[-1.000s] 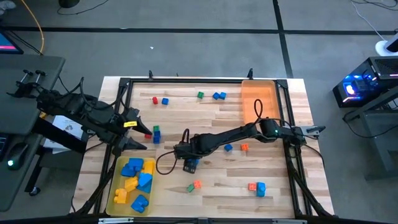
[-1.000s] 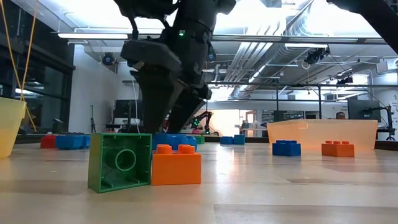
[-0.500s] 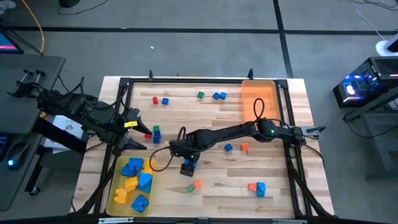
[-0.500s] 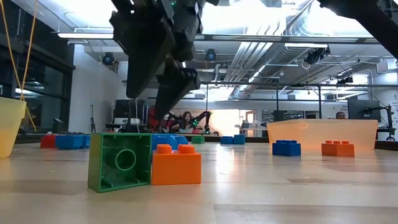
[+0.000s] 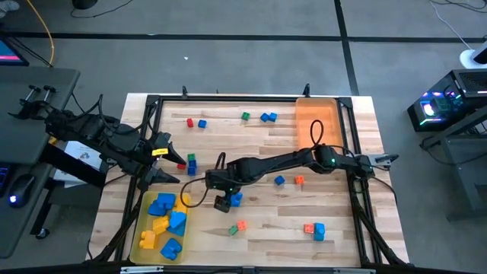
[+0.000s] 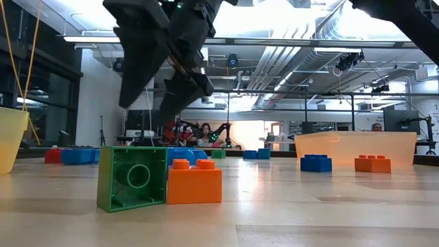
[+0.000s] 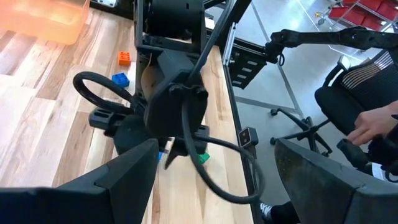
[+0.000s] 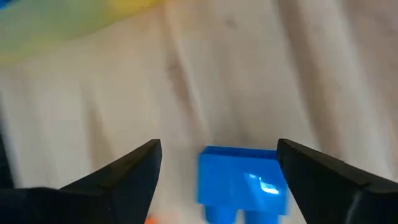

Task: Sort blocks by size
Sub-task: Put the large blue game piece into the yellow bin

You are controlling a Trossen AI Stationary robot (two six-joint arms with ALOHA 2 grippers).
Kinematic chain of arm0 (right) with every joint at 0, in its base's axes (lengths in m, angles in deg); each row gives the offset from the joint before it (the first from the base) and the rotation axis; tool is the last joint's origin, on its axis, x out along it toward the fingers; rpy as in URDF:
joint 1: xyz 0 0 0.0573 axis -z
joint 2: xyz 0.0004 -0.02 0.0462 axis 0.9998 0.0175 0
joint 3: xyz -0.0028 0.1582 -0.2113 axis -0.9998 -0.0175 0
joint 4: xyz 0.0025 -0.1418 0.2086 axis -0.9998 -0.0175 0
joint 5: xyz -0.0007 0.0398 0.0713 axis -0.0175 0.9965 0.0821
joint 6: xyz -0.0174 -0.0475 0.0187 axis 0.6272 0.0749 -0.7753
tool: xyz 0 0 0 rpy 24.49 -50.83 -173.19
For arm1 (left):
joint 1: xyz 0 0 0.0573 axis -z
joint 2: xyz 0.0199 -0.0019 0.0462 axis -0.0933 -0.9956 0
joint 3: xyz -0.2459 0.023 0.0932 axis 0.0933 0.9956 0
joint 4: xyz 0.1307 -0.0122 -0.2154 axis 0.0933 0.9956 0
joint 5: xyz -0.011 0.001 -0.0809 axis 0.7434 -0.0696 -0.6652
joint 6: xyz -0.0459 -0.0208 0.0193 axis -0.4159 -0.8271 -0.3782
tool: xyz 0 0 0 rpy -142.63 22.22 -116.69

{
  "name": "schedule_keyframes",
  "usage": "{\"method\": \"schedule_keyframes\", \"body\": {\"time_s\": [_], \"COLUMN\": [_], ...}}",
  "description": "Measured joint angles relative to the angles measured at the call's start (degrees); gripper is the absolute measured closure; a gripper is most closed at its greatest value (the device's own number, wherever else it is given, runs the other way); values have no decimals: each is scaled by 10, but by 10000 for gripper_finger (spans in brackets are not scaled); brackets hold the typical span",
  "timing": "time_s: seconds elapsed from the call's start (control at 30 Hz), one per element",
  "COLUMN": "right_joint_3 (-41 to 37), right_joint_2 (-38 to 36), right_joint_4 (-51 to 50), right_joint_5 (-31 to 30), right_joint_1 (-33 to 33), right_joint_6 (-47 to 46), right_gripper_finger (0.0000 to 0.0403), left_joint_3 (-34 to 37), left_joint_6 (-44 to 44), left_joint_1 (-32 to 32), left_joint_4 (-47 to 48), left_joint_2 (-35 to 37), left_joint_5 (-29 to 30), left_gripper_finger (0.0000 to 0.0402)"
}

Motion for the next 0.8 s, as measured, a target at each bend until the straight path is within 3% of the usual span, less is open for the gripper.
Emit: {"method": "schedule_keyframes", "body": {"time_s": [0.23, 0.37, 0.57, 0.8], "right_joint_3": [-6, -7, -6, -47], "right_joint_2": [-1, -2, -2, -3], "right_joint_4": [-43, -47, -43, -31], "right_joint_5": [-3, -55, -29, -55], "right_joint_1": [-4, -10, -10, -29], "right_joint_6": [-9, -11, -68, -25], "right_gripper_finger": [9, 22, 26, 26], "left_joint_3": [0, 0, 0, 0], "left_joint_6": [9, 9, 15, 15], "left_joint_1": [0, 0, 0, 0], "left_joint_4": [0, 0, 0, 0], "left_joint_2": [0, 0, 0, 0], "left_joint_5": [0, 0, 0, 0], "left_gripper_finger": [95, 95, 95, 95]}}
